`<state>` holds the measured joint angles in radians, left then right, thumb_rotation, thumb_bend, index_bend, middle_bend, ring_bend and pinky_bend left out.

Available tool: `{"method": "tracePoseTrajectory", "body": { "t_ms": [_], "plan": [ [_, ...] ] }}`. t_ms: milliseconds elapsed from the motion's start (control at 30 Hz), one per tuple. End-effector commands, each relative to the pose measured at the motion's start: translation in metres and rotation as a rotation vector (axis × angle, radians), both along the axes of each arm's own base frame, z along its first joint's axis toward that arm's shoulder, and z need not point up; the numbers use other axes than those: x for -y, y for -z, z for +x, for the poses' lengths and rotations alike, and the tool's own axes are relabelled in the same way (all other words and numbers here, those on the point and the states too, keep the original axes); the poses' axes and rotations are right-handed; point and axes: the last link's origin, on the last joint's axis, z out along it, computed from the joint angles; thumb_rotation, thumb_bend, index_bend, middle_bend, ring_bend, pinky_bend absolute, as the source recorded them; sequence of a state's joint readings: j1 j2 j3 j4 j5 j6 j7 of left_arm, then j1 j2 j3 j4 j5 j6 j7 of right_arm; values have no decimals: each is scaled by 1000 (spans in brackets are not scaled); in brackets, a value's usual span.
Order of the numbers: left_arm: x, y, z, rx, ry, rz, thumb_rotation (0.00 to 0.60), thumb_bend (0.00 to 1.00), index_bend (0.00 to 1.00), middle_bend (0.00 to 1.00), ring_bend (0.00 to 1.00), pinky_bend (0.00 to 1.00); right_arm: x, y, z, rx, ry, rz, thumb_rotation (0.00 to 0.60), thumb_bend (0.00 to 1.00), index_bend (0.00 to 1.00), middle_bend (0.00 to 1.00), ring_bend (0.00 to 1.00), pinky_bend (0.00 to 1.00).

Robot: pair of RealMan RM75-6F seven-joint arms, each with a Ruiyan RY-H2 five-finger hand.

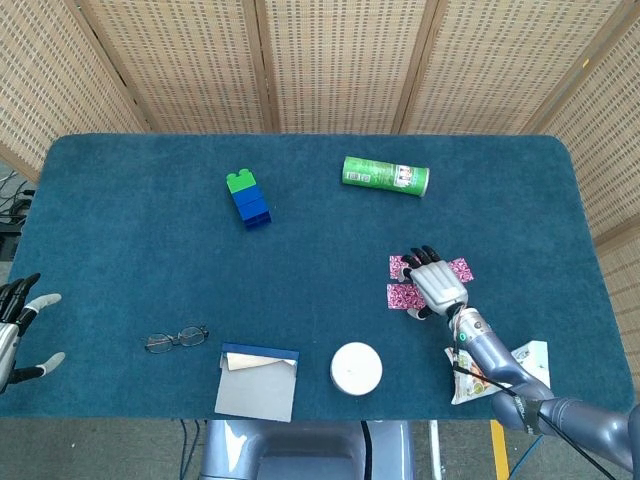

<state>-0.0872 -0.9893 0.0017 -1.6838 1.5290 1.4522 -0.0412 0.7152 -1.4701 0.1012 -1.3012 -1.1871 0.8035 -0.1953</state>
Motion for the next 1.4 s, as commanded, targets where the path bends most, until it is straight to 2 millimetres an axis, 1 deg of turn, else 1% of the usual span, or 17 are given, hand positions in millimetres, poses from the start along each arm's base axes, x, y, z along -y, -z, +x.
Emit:
{"method": "tracePoseTrajectory", "body": {
  "t_ms": [33,700,1400],
  "plan": [
    [0,0,-1,0,-2,0,600,179,224,33,0,36,0,3,-1,-14,-4,-4,600,260,342,171,0,0],
    [0,0,-2,-1,-2,-3,600,179,224,33,0,36,2,10,-13,-55,44,-8,600,260,343,165,0,0],
    [-1,0,-2,-3,-2,-4,600,179,224,33,0,36,4,14,-19,-62,55,-10,600,260,343,165,0,0]
  ]
}}
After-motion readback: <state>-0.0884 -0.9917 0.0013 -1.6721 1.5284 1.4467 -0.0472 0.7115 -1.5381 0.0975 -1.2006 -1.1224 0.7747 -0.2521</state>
